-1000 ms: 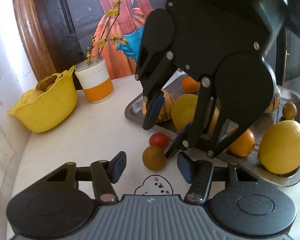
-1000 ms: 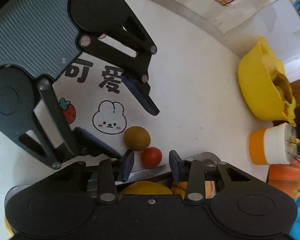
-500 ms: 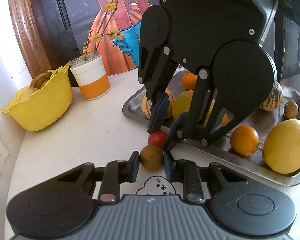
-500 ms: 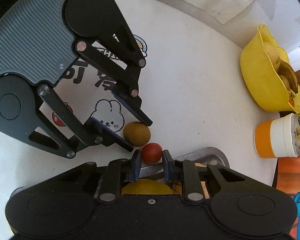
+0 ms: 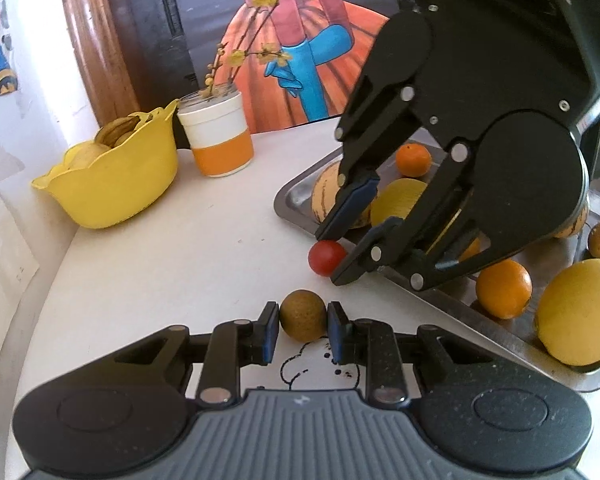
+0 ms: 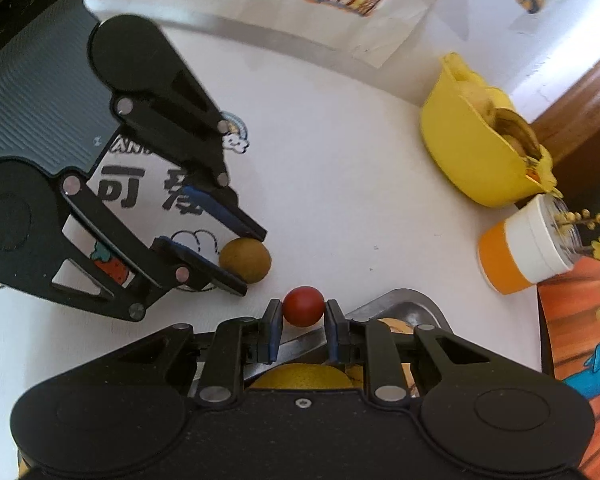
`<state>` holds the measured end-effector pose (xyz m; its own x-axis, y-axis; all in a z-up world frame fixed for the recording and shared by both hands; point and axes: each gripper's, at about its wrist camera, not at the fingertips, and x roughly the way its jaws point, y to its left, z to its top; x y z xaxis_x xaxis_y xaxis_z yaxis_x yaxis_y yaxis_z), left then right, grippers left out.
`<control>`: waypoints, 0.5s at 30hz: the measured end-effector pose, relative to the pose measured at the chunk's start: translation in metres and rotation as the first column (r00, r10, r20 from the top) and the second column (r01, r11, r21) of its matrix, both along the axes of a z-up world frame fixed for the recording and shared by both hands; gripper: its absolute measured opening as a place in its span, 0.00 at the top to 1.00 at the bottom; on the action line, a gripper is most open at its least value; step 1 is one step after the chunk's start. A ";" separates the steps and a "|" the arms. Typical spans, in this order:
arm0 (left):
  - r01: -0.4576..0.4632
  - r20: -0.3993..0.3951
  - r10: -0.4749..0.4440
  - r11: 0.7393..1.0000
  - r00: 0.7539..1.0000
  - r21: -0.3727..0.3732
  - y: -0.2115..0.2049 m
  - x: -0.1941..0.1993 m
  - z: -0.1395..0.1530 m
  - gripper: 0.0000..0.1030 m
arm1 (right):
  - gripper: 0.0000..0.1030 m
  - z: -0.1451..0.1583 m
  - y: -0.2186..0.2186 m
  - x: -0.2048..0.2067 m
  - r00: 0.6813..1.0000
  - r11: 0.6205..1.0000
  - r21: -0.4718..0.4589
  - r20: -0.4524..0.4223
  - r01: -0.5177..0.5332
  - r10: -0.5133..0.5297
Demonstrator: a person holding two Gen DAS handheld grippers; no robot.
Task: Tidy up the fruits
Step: 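Grasp the other small brown fruit with the left gripper while the right grasps the red cherry tomato, then lower the brown fruit onto the tray with the left gripper while the right releases the tomato there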
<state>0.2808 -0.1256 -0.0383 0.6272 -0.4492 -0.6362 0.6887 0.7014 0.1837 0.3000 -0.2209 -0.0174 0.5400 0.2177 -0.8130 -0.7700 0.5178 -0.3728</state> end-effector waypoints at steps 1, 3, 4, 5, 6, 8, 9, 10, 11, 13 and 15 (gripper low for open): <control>-0.006 -0.002 0.006 1.000 1.000 -0.007 0.001 0.000 0.000 0.73 | 0.77 0.001 -0.001 -0.001 1.000 1.000 0.012 0.006 0.011 -0.011; -0.019 -0.005 0.019 1.000 1.000 -0.024 0.003 -0.002 0.000 0.73 | 0.77 0.002 -0.003 -0.003 1.000 0.999 0.035 0.014 0.026 -0.026; -0.026 -0.007 0.026 0.999 1.000 -0.032 0.005 -0.002 -0.001 0.73 | 0.77 0.002 -0.004 -0.004 0.999 0.998 0.046 0.017 0.031 -0.032; -0.032 -0.010 0.032 0.999 0.999 -0.041 0.006 -0.002 -0.001 0.72 | 0.77 0.002 -0.005 -0.002 0.999 0.998 0.058 0.020 0.034 -0.035; -0.038 -0.015 0.037 0.998 0.999 -0.052 0.008 -0.002 -0.001 0.73 | 0.77 0.003 -0.006 -0.003 0.999 0.997 0.070 0.024 0.040 -0.042; -0.054 -0.027 0.052 0.996 0.998 -0.077 0.012 -0.002 -0.001 0.73 | 0.77 0.004 -0.008 -0.004 0.998 0.995 0.091 0.032 0.051 -0.054; -0.063 -0.034 0.060 0.994 0.998 -0.090 0.014 -0.001 -0.001 0.73 | 0.77 0.005 -0.009 -0.004 0.998 0.993 0.103 0.034 0.057 -0.061; -0.071 -0.038 0.067 0.992 0.997 -0.103 0.016 -0.001 -0.001 0.73 | 0.77 0.005 -0.010 -0.005 0.997 0.991 0.115 0.038 0.064 -0.069; -0.078 -0.041 0.074 0.990 0.996 -0.117 0.017 -0.001 -0.001 0.73 | 0.77 0.007 -0.012 -0.009 0.996 0.989 0.128 0.044 0.071 -0.077; -0.102 -0.051 0.095 0.983 0.994 -0.152 0.022 -0.003 0.001 0.73 | 0.77 0.011 -0.015 -0.014 0.993 0.983 0.161 0.061 0.086 -0.097; -0.130 -0.051 0.122 0.972 0.991 -0.195 0.026 -0.006 0.005 0.73 | 0.77 0.017 -0.022 -0.021 0.990 0.974 0.205 0.079 0.101 -0.119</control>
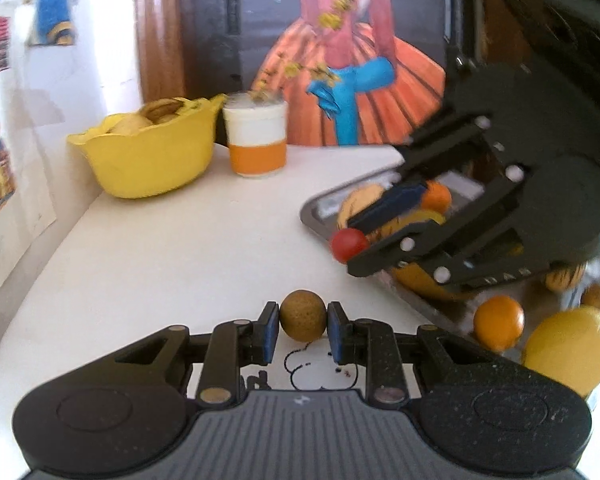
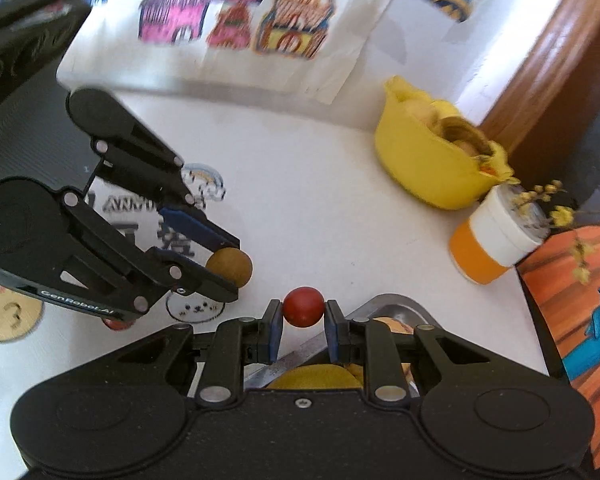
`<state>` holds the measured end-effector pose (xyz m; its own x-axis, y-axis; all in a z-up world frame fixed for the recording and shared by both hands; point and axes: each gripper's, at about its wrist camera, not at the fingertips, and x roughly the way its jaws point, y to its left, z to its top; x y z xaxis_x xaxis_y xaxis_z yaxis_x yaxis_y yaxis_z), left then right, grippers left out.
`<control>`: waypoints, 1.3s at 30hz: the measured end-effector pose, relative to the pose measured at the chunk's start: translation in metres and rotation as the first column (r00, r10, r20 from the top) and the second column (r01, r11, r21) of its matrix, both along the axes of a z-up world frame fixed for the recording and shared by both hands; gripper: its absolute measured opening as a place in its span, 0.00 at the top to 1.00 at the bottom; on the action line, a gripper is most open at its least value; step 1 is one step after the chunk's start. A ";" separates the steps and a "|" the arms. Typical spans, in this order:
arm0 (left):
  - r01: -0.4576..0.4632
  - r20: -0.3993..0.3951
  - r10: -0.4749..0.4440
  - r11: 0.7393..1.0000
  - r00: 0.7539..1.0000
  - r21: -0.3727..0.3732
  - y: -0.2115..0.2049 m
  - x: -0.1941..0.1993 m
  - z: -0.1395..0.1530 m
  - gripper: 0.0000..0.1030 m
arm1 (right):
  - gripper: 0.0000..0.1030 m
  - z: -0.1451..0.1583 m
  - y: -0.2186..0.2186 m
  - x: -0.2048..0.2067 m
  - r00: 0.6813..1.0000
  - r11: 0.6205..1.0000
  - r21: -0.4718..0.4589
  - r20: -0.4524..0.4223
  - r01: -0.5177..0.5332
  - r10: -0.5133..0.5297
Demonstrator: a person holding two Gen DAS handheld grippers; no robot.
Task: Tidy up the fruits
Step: 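Lower the brown fruit onto the tray with the left gripper while the right releases the tomato there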
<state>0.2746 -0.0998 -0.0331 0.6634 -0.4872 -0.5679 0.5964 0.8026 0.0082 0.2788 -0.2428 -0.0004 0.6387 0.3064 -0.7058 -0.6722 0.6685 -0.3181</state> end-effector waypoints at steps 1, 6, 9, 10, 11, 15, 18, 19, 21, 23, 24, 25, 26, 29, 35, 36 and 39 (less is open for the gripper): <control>-0.006 0.008 0.006 1.000 1.000 -0.021 0.001 -0.003 0.003 0.73 | 0.77 0.005 -0.005 -0.005 1.000 1.000 0.025 0.013 0.014 -0.014; 0.024 0.058 -0.018 0.994 0.998 -0.111 -0.005 -0.023 0.024 0.73 | 0.77 0.030 -0.038 -0.034 0.991 0.984 0.144 0.062 0.108 -0.118; 0.064 0.061 -0.056 0.988 0.997 -0.140 -0.017 -0.034 0.033 0.73 | 0.77 0.039 -0.060 -0.052 0.981 0.971 0.178 0.081 0.161 -0.178; 0.079 0.059 -0.071 0.986 0.996 -0.145 -0.022 -0.038 0.035 0.73 | 0.77 0.040 -0.066 -0.058 0.977 0.967 0.182 0.086 0.179 -0.197; 0.091 0.057 -0.084 0.985 0.995 -0.149 -0.027 -0.041 0.037 0.73 | 0.76 0.040 -0.072 -0.064 0.974 0.965 0.179 0.085 0.194 -0.212; 0.127 0.031 -0.124 0.982 0.992 -0.139 -0.049 -0.052 0.041 0.73 | 0.76 0.033 -0.088 -0.088 0.964 0.965 0.131 0.110 0.228 -0.242; 0.148 0.004 -0.149 0.979 0.989 -0.138 -0.062 -0.059 0.040 0.73 | 0.76 0.028 -0.097 -0.104 0.960 0.962 0.135 0.115 0.239 -0.254; 0.152 -0.004 -0.154 0.980 0.988 -0.132 -0.067 -0.060 0.040 0.73 | 0.76 0.026 -0.099 -0.108 0.960 0.961 0.136 0.114 0.240 -0.256; 0.159 -0.016 -0.162 0.981 0.987 -0.111 -0.075 -0.061 0.037 0.73 | 0.75 0.022 -0.102 -0.115 0.958 0.960 0.140 0.117 0.244 -0.261; 0.162 -0.025 -0.165 0.982 0.986 -0.093 -0.080 -0.065 0.036 0.72 | 0.74 0.017 -0.106 -0.120 0.956 0.956 0.155 0.113 0.251 -0.269; 0.161 -0.028 -0.164 0.984 0.986 -0.080 -0.082 -0.067 0.035 0.73 | 0.74 0.016 -0.107 -0.123 0.955 0.954 0.159 0.114 0.255 -0.274; 0.161 -0.032 -0.163 0.985 0.986 -0.068 -0.085 -0.068 0.034 0.73 | 0.74 0.014 -0.108 -0.125 0.954 0.953 0.161 0.117 0.257 -0.277; 0.164 -0.035 -0.166 0.985 0.985 -0.059 -0.086 -0.070 0.033 0.72 | 0.73 0.013 -0.109 -0.128 0.952 0.952 0.163 0.121 0.260 -0.280; 0.174 -0.036 -0.174 0.984 0.984 -0.027 -0.093 -0.074 0.032 0.72 | 0.70 0.010 -0.112 -0.134 0.946 0.946 0.178 0.132 0.271 -0.296; 0.174 -0.034 -0.174 0.985 0.984 -0.008 -0.095 -0.080 0.032 0.61 | 0.64 0.008 -0.117 -0.148 0.932 0.934 0.201 0.156 0.295 -0.328; 0.170 -0.032 -0.171 0.985 0.985 -0.013 -0.093 -0.081 0.032 0.54 | 0.63 0.008 -0.118 -0.150 0.929 0.930 0.210 0.159 0.301 -0.336; 0.151 -0.020 -0.152 0.988 0.988 -0.042 -0.086 -0.085 0.035 0.45 | 0.56 0.008 -0.120 -0.157 0.914 0.913 0.247 0.167 0.325 -0.371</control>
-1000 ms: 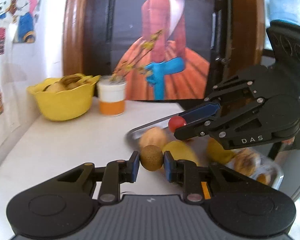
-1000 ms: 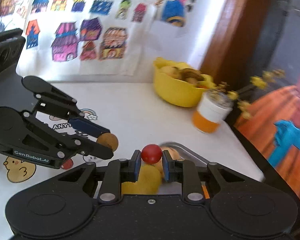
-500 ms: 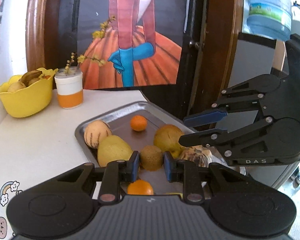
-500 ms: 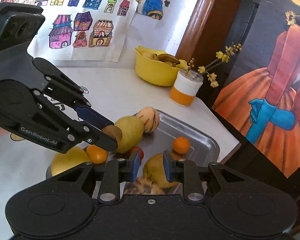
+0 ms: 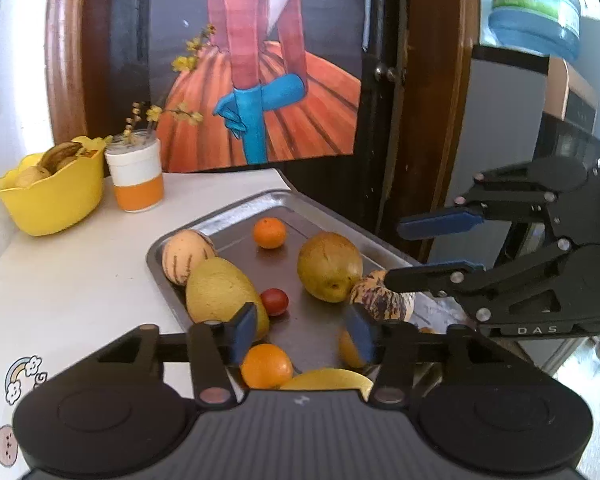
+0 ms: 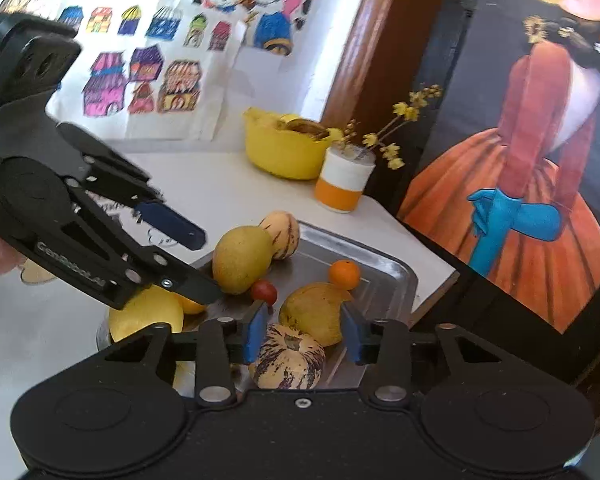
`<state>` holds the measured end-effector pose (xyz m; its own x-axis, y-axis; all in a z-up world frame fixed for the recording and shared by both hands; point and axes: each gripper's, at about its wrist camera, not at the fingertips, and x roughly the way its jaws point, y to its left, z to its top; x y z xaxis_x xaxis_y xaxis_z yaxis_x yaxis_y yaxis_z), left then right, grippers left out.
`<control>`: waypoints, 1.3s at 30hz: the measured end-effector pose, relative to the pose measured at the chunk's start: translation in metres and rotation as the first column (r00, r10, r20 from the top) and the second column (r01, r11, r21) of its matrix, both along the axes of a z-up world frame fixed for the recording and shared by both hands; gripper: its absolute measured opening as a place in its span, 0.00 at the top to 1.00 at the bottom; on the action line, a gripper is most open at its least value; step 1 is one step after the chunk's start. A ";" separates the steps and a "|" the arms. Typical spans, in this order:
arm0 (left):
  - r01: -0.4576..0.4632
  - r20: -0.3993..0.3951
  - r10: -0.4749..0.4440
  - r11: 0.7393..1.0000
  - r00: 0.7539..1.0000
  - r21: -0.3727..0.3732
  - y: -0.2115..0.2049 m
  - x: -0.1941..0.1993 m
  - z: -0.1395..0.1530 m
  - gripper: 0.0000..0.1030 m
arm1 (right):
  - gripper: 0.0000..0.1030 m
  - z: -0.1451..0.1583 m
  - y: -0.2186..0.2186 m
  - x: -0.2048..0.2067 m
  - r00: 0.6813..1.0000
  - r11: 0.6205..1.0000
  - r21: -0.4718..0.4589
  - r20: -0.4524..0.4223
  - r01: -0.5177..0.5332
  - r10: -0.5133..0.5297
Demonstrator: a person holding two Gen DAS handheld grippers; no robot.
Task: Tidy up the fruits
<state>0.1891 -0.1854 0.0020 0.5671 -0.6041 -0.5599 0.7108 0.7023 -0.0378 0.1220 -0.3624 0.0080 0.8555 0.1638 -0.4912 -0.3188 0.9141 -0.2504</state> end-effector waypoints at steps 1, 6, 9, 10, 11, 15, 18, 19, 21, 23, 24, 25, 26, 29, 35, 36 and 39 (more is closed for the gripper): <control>-0.007 -0.001 0.007 1.000 1.000 -0.015 0.004 -0.001 0.001 0.44 | 0.52 0.000 -0.001 -0.002 1.000 1.000 0.016 0.007 0.013 -0.013; -0.100 -0.005 0.100 0.992 0.995 -0.072 0.023 -0.007 0.001 0.21 | 0.36 -0.002 -0.003 -0.014 0.996 0.992 0.095 0.036 0.081 -0.085; -0.170 -0.001 0.172 0.978 0.985 -0.123 0.035 -0.011 0.003 0.08 | 0.22 -0.003 -0.003 -0.022 0.990 0.982 0.140 0.053 0.126 -0.134; -0.196 0.002 0.198 0.971 0.980 -0.139 0.038 -0.012 0.003 0.06 | 0.20 -0.004 -0.002 -0.025 0.987 0.979 0.153 0.061 0.135 -0.145; -0.224 0.007 0.228 0.962 0.974 -0.153 0.041 -0.013 0.003 0.03 | 0.18 -0.005 -0.001 -0.029 0.985 0.976 0.163 0.068 0.147 -0.160; -0.278 0.018 0.285 0.944 0.958 -0.175 0.046 -0.017 0.004 0.01 | 0.10 -0.006 0.006 -0.041 0.975 0.963 0.195 0.086 0.186 -0.206; -0.296 0.026 0.305 0.939 0.952 -0.174 0.049 -0.025 0.006 0.01 | 0.05 -0.005 0.010 -0.051 0.968 0.949 0.238 0.088 0.207 -0.234; -0.302 0.028 0.311 0.937 0.950 -0.178 0.050 -0.028 0.007 0.01 | 0.03 -0.004 0.011 -0.054 0.965 0.942 0.254 0.088 0.218 -0.247; -0.315 0.027 0.326 0.930 0.945 -0.191 0.055 -0.035 0.008 0.01 | 0.01 -0.003 0.014 -0.063 0.960 0.930 0.281 0.082 0.237 -0.270; -0.326 0.022 0.336 0.924 0.941 -0.199 0.061 -0.043 0.008 0.01 | 0.01 -0.001 0.017 -0.072 0.959 0.926 0.291 0.075 0.242 -0.275; -0.330 0.020 0.340 0.923 0.940 -0.200 0.064 -0.047 0.008 0.01 | 0.01 0.000 0.019 -0.076 0.958 0.925 0.289 0.072 0.245 -0.277; -0.333 0.017 0.343 0.922 0.939 -0.199 0.067 -0.051 0.008 0.01 | 0.01 0.002 0.021 -0.081 0.957 0.926 0.283 0.071 0.250 -0.280; -0.336 0.013 0.345 0.921 0.938 -0.196 0.070 -0.054 0.008 0.01 | 0.01 0.003 0.024 -0.085 0.956 0.926 0.277 0.069 0.255 -0.284; -0.356 0.013 0.365 0.915 0.931 -0.188 0.078 -0.065 0.008 0.01 | 0.01 0.007 0.031 -0.097 0.956 0.926 0.275 0.066 0.259 -0.287; -0.401 0.013 0.410 0.897 0.912 -0.188 0.099 -0.091 0.011 0.01 | 0.01 0.017 0.050 -0.121 0.956 0.919 0.307 0.075 0.248 -0.283; -0.410 0.014 0.420 0.893 0.907 -0.187 0.103 -0.096 0.012 0.01 | 0.01 0.017 0.053 -0.124 0.957 0.918 0.313 0.075 0.245 -0.281; -0.432 0.030 0.444 0.883 0.895 -0.185 0.113 -0.109 0.013 0.01 | 0.01 0.019 0.065 -0.133 0.959 0.915 0.328 0.077 0.234 -0.272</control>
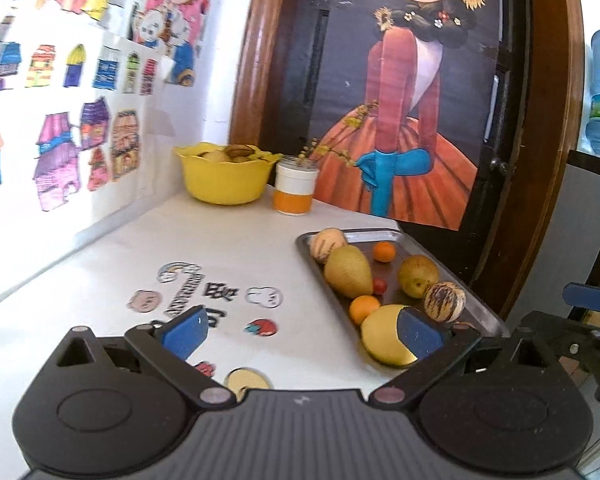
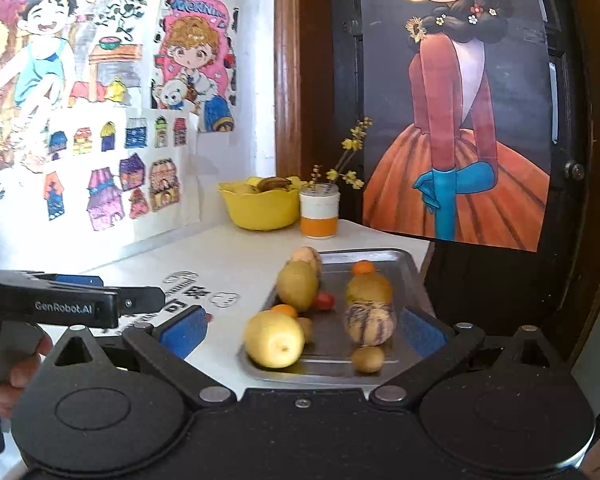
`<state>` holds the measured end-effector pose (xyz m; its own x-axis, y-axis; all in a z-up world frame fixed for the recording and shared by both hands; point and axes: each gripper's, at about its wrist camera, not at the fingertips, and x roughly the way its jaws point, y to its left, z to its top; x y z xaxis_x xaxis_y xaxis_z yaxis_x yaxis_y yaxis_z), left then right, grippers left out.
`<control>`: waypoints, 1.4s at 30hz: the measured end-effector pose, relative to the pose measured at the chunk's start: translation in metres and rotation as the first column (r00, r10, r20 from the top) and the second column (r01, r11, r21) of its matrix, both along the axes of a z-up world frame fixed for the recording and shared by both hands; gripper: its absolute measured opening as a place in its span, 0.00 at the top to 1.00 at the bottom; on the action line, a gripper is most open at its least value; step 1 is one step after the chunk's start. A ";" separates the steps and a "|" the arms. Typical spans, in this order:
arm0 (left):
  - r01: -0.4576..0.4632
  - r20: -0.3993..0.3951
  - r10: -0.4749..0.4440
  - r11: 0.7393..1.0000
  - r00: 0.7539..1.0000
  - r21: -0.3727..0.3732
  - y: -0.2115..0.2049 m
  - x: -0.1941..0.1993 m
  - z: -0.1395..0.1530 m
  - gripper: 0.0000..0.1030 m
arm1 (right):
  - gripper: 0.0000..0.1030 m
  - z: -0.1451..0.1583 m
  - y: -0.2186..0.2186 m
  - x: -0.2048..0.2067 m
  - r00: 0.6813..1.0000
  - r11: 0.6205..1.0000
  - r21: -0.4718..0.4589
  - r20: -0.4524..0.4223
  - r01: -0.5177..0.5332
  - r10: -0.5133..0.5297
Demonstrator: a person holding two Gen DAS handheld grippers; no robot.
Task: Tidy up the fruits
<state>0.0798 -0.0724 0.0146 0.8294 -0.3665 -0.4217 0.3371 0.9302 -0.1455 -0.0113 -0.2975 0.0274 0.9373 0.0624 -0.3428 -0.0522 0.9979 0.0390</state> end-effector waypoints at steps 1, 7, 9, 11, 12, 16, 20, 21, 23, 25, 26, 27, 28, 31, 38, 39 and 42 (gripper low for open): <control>-0.009 0.004 0.009 1.000 1.000 0.003 0.003 -0.005 0.000 0.01 | 0.01 0.001 0.004 -0.003 1.000 1.000 0.004 0.002 -0.001 0.001; -0.045 0.002 0.045 0.999 0.999 -0.006 0.026 -0.025 0.001 0.01 | 0.01 -0.002 0.022 -0.021 1.000 0.999 0.042 0.003 0.012 -0.012; -0.061 0.002 0.061 0.998 0.998 -0.007 0.035 -0.032 0.001 0.01 | 0.01 -0.005 0.028 -0.026 1.000 0.999 0.049 0.001 0.021 -0.021; -0.080 0.002 0.080 0.997 0.997 -0.013 0.044 -0.037 0.000 0.01 | 0.01 -0.008 0.036 -0.032 1.000 0.999 0.047 0.001 0.025 -0.025; -0.088 -0.001 0.088 0.996 0.996 -0.017 0.049 -0.040 -0.001 0.01 | 0.01 -0.009 0.040 -0.035 1.000 0.999 0.042 0.005 0.028 -0.028; -0.115 -0.008 0.115 0.993 0.993 -0.024 0.064 -0.050 -0.005 0.01 | 0.01 -0.018 0.056 -0.045 0.999 0.999 0.027 0.020 0.039 -0.040; -0.145 -0.014 0.145 0.989 0.989 -0.015 0.074 -0.061 -0.011 0.00 | 0.01 -0.028 0.070 -0.055 0.998 0.999 0.021 0.033 0.046 -0.047; -0.149 -0.017 0.149 0.989 0.989 -0.012 0.076 -0.064 -0.013 0.00 | 0.01 -0.030 0.074 -0.056 0.998 0.999 0.015 0.035 0.047 -0.048; -0.160 -0.020 0.160 0.987 0.987 -0.007 0.080 -0.069 -0.016 0.00 | 0.01 -0.034 0.078 -0.059 0.998 0.999 0.009 0.038 0.050 -0.051; -0.170 -0.018 0.170 0.985 0.985 -0.003 0.083 -0.074 -0.020 0.00 | 0.01 -0.037 0.081 -0.062 0.998 0.998 0.011 0.043 0.054 -0.054; -0.175 -0.017 0.175 0.984 0.984 0.000 0.085 -0.076 -0.021 0.00 | 0.01 -0.038 0.082 -0.064 0.997 0.998 0.012 0.046 0.057 -0.058; -0.182 -0.015 0.182 0.983 0.983 0.004 0.087 -0.078 -0.023 0.00 | 0.01 -0.040 0.083 -0.065 0.997 0.998 0.013 0.048 0.061 -0.061; -0.187 -0.013 0.187 0.982 0.982 0.008 0.088 -0.080 -0.024 0.00 | 0.01 -0.041 0.084 -0.067 0.997 0.998 0.012 0.048 0.063 -0.064; -0.193 -0.012 0.193 0.981 0.981 0.020 0.089 -0.085 -0.029 0.00 | 0.01 -0.044 0.086 -0.070 0.996 0.998 0.003 0.051 0.070 -0.070; -0.195 0.012 0.195 0.980 0.981 0.032 0.091 -0.094 -0.033 0.00 | 0.01 -0.054 0.091 -0.076 0.997 0.998 0.007 0.044 0.062 -0.062; -0.193 0.018 0.193 0.981 0.981 0.034 0.092 -0.096 -0.034 0.00 | 0.01 -0.055 0.092 -0.077 0.997 0.998 0.005 0.043 0.058 -0.058; -0.192 0.037 0.190 0.981 0.981 0.040 0.092 -0.100 -0.037 0.00 | 0.01 -0.059 0.095 -0.079 0.998 0.999 -0.008 0.045 0.050 -0.050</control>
